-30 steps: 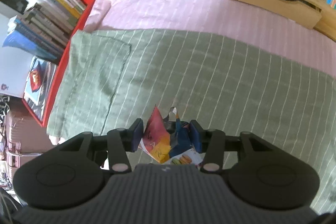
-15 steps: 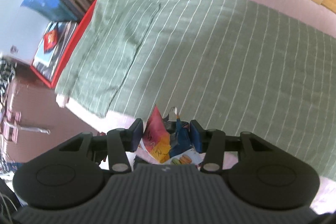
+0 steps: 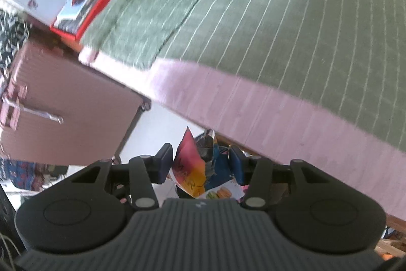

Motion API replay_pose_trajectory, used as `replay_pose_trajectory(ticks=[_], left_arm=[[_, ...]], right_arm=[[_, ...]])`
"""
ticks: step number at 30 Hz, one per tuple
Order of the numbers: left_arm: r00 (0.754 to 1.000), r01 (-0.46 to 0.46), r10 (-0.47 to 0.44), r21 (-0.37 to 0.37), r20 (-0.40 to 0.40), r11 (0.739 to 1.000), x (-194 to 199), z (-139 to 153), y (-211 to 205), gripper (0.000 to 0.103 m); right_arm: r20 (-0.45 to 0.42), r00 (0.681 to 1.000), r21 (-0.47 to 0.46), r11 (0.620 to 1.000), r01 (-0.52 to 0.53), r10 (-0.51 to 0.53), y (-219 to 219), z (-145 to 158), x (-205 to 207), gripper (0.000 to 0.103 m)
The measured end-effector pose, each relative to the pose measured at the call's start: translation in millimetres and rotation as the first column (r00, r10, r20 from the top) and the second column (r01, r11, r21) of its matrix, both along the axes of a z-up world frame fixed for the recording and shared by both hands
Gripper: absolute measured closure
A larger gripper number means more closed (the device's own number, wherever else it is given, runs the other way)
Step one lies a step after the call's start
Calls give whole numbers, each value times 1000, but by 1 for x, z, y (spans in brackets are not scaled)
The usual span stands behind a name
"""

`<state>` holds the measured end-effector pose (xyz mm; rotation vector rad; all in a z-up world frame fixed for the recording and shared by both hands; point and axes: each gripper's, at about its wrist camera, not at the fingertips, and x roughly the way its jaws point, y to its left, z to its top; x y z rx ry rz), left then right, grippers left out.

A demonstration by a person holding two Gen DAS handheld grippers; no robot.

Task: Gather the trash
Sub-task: 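Carry the snack packet and red candy piece over the black bin, then open both grippers to drop the packet and candy into the bin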

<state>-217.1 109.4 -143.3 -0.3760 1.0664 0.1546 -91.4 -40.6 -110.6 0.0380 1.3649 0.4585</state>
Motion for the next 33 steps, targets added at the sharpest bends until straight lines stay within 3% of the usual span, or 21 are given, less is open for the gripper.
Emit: replay_pose_trajectory(ticks=[7, 12, 19, 23, 25, 27, 33], left_arm=[[998, -34, 33, -27, -48, 999, -18, -40, 7, 93], [997, -25, 22, -33, -77, 999, -15, -69, 3, 93], [993, 7, -10, -29, -120, 1000, -6, -101, -3, 92], [990, 9, -11, -10, -139, 1000, -1, -110, -5, 86], [989, 2, -3, -8, -146, 1000, 0, -112, -4, 78], [989, -3, 3, -2, -151, 1000, 1, -113, -3, 65], [984, -7, 10, 19, -177, 1000, 6, -116, -1, 50]], right_arm=[[-49, 999, -14, 1000, 9, -10, 3, -43, -24, 49], [-79, 996, 12, 999, 51, -49, -1, -72, -28, 47], [-121, 989, -28, 996, 85, -88, -3, -117, -31, 47], [-129, 985, -20, 993, 115, -117, -5, -126, -27, 40], [-128, 984, -27, 992, 122, -124, -6, -129, -26, 34], [-130, 984, -27, 992, 123, -126, -9, -130, -26, 27], [-136, 981, -24, 990, 140, -142, -16, -132, -27, 22]])
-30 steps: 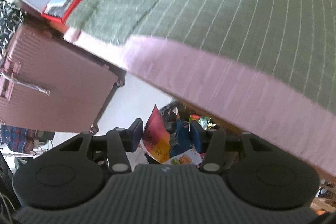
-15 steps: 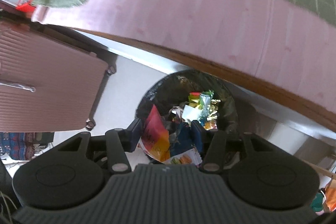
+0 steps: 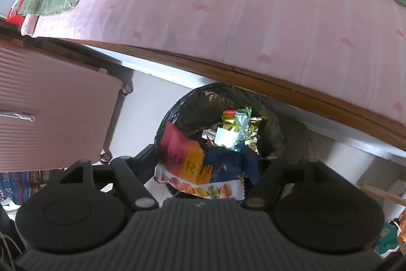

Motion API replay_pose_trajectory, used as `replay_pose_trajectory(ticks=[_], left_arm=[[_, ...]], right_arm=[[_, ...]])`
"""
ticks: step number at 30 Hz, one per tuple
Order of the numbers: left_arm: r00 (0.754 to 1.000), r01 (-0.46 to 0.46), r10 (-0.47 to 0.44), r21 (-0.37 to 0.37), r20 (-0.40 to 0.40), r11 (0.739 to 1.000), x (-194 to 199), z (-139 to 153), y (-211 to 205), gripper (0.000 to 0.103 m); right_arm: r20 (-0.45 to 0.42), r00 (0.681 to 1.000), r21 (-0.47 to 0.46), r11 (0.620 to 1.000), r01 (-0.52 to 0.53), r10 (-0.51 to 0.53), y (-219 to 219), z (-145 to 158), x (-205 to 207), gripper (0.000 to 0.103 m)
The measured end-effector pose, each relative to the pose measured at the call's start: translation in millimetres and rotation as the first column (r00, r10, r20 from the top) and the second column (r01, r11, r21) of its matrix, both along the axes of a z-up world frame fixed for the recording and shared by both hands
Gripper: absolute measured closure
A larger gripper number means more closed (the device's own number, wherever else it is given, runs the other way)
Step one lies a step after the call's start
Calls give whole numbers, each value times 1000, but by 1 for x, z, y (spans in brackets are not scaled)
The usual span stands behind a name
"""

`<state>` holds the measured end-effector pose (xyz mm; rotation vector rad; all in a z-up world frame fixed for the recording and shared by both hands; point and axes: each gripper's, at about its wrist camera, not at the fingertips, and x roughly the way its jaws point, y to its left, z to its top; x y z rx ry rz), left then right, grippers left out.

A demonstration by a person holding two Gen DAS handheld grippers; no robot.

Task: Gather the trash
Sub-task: 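Open both grippers to drop the packet and candy into the bin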

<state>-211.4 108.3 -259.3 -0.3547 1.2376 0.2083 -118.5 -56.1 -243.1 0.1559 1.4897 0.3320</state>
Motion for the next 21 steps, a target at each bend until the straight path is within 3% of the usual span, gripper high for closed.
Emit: replay_pose_trajectory(ticks=[12, 21], left_arm=[[999, 27, -26, 41, -32, 999, 4, -1, -6, 32], [999, 18, -16, 26, -48, 999, 6, -4, -6, 24]], right_arm=[[-3, 999, 25, 999, 43, -43, -12, -1, -3, 19], [-8, 996, 77, 993, 93, -93, -21, 1, -1, 12]])
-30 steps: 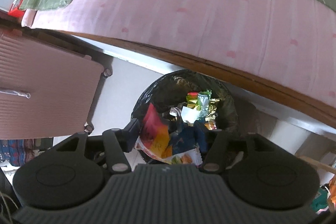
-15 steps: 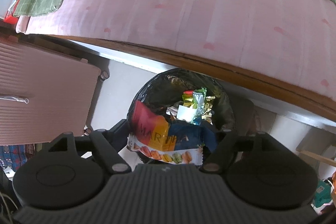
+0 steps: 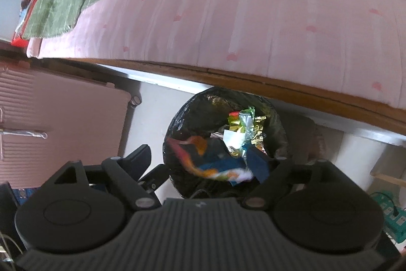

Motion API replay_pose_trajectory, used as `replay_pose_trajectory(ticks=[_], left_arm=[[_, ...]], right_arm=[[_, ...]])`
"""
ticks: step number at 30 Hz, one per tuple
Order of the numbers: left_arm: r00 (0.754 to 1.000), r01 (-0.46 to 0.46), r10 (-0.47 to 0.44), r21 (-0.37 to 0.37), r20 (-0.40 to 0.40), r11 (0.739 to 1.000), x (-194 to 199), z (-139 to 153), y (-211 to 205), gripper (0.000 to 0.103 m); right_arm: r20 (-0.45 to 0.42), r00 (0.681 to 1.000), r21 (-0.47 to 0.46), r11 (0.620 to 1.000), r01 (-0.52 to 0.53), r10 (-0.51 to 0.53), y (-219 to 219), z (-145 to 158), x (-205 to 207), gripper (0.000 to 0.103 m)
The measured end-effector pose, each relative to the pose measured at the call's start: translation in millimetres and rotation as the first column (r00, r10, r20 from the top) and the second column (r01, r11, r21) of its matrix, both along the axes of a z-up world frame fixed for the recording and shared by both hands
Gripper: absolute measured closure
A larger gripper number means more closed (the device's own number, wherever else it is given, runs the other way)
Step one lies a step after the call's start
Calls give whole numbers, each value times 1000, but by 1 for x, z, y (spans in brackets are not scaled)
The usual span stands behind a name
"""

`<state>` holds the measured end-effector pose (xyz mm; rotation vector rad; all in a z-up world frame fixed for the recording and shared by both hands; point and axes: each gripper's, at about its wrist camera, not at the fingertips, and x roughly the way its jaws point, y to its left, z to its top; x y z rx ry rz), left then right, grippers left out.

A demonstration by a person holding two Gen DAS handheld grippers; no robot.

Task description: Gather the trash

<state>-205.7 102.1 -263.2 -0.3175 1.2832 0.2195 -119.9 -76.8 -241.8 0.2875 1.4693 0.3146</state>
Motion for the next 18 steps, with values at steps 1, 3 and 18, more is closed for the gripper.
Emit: replay_pose_trajectory(ticks=[1, 3, 18], left_arm=[[1000, -1, 1, 3, -3, 1000, 0, 0, 0, 24], [1000, -1, 1, 5, -5, 1000, 0, -2, 0, 23], [999, -6, 7, 10, -34, 1000, 1, -13, -7, 23]], right_arm=[[0, 1000, 6, 1000, 4, -4, -1, 1, 1, 12], [2, 1000, 6, 1000, 11, -11, -3, 2, 1, 11], [6, 1000, -4, 1000, 26, -26, -9, 4, -2, 11]])
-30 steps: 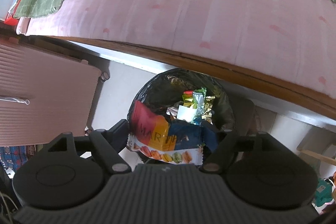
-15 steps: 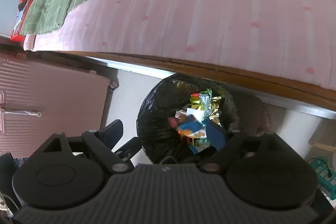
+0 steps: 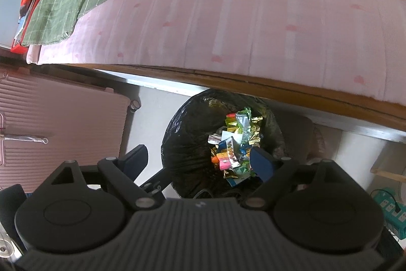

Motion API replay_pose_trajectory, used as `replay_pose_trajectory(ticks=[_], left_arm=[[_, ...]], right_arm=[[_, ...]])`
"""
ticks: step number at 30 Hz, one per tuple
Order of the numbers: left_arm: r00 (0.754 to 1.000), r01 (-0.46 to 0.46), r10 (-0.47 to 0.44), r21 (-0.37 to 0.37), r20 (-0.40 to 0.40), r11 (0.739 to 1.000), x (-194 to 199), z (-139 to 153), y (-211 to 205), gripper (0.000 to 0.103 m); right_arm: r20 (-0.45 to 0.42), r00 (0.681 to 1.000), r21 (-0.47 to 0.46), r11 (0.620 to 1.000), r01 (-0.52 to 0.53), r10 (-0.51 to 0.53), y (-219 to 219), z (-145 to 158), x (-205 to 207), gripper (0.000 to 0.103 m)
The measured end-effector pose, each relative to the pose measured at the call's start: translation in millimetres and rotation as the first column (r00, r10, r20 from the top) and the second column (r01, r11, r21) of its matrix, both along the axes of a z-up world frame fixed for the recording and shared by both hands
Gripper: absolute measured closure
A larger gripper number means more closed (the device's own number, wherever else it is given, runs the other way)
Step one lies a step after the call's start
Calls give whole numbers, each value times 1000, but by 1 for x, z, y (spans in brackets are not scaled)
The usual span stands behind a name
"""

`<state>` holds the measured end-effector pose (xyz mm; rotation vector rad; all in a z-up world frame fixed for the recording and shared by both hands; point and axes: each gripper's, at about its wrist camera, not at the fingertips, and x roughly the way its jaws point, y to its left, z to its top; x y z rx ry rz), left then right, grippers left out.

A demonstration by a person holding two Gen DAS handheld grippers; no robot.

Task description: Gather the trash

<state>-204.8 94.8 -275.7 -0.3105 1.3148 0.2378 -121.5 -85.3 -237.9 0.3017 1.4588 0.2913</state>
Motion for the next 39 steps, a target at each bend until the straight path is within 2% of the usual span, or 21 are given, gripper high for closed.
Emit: replay_pose_trajectory(ticks=[19, 39], left_arm=[[1000, 8, -8, -36, -8, 999, -2, -5, -6, 23], [1000, 8, -9, -35, -13, 999, -2, -8, -7, 23]], right_arm=[[7, 1000, -9, 1000, 5, -5, -9, 2, -5, 11], [10, 1000, -8, 1000, 14, -14, -12, 4, -7, 11]])
